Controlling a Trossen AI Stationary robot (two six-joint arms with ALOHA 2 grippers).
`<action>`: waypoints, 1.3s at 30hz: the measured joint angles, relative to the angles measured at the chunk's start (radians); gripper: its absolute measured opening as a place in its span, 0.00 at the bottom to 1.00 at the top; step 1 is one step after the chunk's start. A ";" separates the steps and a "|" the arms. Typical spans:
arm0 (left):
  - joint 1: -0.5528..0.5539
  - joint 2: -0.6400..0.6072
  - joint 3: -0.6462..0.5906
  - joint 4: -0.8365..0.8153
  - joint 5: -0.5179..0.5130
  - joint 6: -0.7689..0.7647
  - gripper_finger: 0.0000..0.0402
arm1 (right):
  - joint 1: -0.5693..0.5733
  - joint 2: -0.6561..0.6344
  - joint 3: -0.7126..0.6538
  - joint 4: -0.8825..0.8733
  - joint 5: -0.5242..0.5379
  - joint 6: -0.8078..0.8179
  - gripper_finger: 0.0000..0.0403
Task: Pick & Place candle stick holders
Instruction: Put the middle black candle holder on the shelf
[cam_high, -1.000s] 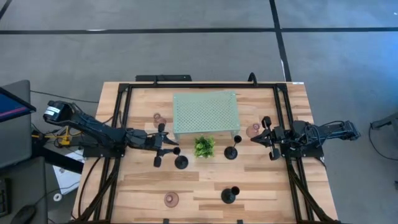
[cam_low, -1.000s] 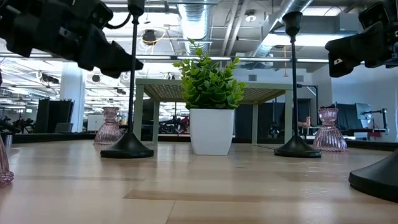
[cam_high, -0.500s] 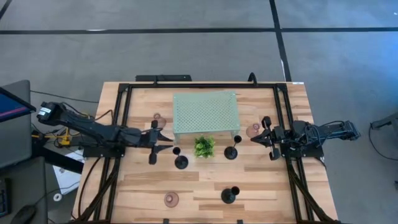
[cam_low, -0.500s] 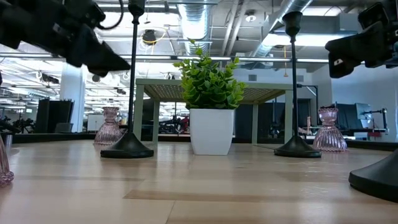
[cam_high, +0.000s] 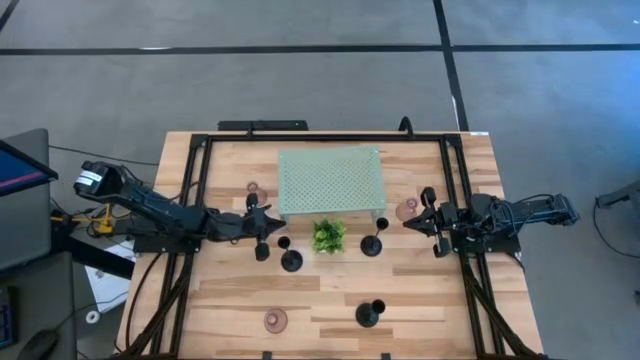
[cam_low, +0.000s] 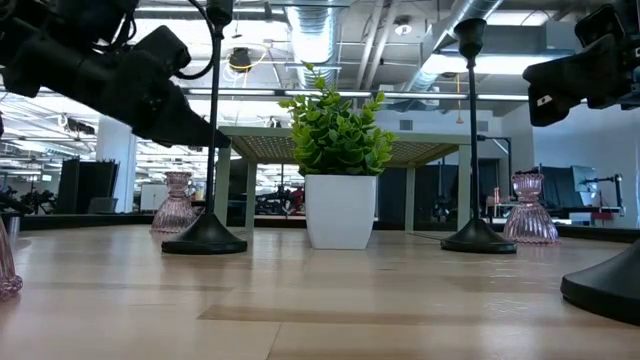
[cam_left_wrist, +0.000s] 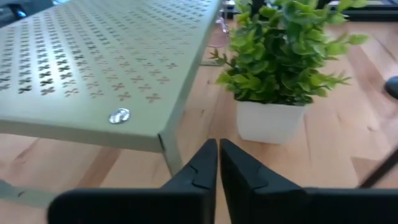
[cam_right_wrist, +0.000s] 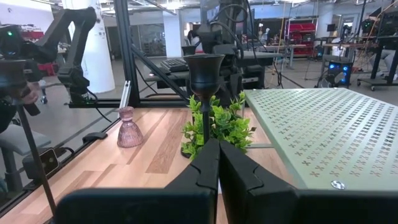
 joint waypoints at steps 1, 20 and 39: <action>0.000 0.010 0.000 0.010 -0.012 0.000 0.02 | 0.000 0.000 0.000 0.000 0.000 0.000 0.00; -0.007 0.032 0.000 0.020 -0.135 0.021 0.01 | 0.000 0.000 0.000 0.000 0.000 0.000 0.00; -0.229 -0.119 0.001 -0.088 0.127 0.106 0.02 | 0.000 0.000 0.000 0.000 0.000 0.000 0.00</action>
